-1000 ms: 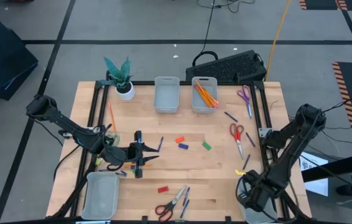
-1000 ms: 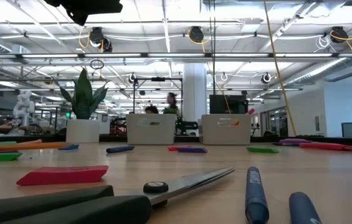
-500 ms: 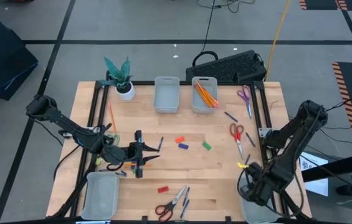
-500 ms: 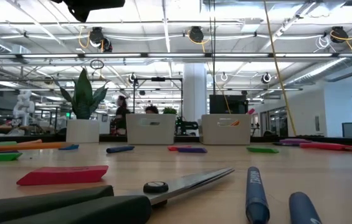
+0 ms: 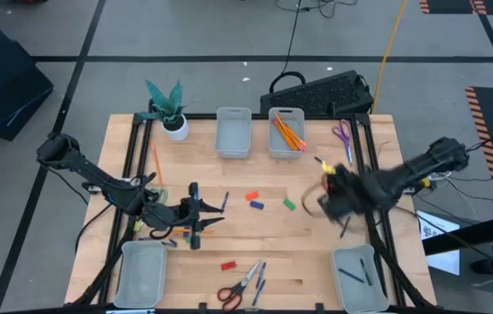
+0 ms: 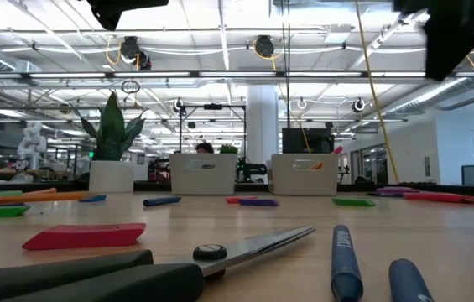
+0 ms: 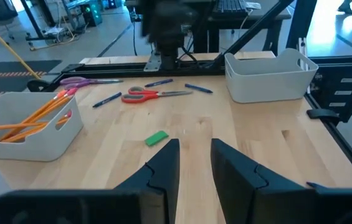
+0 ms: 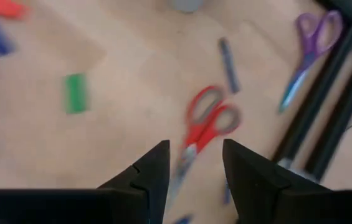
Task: Sort crayons/erasers/pens/pencils in bins
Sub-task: Put the blue crayon into the bottom right bin
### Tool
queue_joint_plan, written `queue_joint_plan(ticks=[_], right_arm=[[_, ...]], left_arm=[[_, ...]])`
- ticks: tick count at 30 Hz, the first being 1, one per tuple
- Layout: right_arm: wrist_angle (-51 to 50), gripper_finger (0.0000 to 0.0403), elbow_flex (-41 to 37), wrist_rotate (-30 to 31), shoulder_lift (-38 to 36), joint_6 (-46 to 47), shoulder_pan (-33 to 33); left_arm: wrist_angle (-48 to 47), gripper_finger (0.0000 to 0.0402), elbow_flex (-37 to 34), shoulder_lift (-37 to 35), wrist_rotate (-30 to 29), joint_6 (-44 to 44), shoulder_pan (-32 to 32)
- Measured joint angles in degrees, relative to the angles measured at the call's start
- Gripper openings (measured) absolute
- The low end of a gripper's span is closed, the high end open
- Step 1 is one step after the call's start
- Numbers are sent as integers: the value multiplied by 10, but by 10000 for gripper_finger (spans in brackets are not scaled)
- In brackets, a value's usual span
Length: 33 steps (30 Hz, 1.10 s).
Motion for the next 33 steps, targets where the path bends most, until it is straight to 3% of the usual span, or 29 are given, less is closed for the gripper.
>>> queue_joint_plan(ticks=[3,7,14,22,33], right_arm=[[80,143,-56,-10,-18,-155,-131],[239,143,-137,-77,-37,-343,-290],[440,143,-262,-146,-39,-522,-478],[569,139,-313,-229,-14,-635,-576],[578,108,-314,-251,85,-665,-590]], left_arm=[[0,95,0,0,0,-4,0],[-5,95,0,2,0,-24,0],[-6,95,0,17,0,-39,0],[-4,95,0,18,0,-47,0],[-5,95,0,18,0,-48,0]])
